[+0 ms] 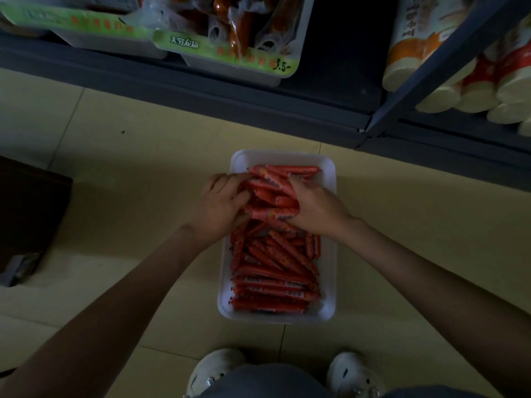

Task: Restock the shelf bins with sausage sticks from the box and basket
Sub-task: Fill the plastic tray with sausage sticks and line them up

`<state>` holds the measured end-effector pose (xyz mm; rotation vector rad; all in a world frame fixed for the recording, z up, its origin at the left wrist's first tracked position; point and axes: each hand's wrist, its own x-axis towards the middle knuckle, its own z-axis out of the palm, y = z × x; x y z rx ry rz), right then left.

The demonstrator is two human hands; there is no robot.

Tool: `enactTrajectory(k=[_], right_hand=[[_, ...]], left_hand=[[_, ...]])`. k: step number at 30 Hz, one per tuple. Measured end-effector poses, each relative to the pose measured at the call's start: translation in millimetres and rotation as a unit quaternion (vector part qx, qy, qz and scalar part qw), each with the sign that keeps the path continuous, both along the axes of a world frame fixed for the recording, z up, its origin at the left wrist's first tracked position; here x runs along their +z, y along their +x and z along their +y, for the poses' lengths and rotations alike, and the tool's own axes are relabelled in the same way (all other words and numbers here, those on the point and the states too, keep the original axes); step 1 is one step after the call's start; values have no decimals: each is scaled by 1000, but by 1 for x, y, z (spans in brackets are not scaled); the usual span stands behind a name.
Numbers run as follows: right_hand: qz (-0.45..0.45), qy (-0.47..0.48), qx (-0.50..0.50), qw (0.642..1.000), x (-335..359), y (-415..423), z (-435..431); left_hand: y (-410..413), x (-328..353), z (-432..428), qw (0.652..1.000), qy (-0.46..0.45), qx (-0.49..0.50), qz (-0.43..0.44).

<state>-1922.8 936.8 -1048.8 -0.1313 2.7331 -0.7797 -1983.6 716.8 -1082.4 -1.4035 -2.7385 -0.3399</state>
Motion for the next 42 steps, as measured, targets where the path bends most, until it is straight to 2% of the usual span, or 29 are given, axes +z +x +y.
enactTrajectory(k=[3,8,10,14,18,20,21,23,26,29,32,34,36,38,39,42], right_hand=[[29,37,41,998,2,-10,-7],[-69,226,92,967,-32,-24,2],[-60,263,102,958,-40,-24,9],[-2,281,93,955,-42,-14,15],[-21,257,57,965,-35,-6,18],[60,229,72,969,-30,2,20],[119,210,92,966,-30,8,20],[177,204,174,947,-30,23,22],[132,237,284,920,-36,44,24],[68,261,271,924,-44,52,24],[-1,221,243,945,-50,50,21],[-38,230,254,939,-44,47,17],[-78,316,302,896,-40,43,12],[-79,383,325,861,-34,44,4],[-77,392,326,857,-34,45,2],[-108,357,308,875,-24,44,0]], left_hand=[[-1,4,-5,1000,4,6,19],[10,1,3,991,-118,51,-26],[19,4,13,990,-120,62,-44],[33,-6,32,984,-157,79,3],[47,-11,43,958,-251,129,40],[51,-16,43,936,-321,142,38],[51,-19,45,929,-341,145,8],[46,-20,50,921,-353,166,-27],[36,-17,59,910,-362,195,-59],[32,-14,64,890,-403,193,-86],[28,-19,63,884,-370,250,-139],[28,-14,63,888,-375,237,-122],[32,-9,61,899,-363,221,-104],[35,3,56,908,-353,217,-68],[35,9,54,910,-349,218,-55],[34,29,51,910,-346,225,-50]])
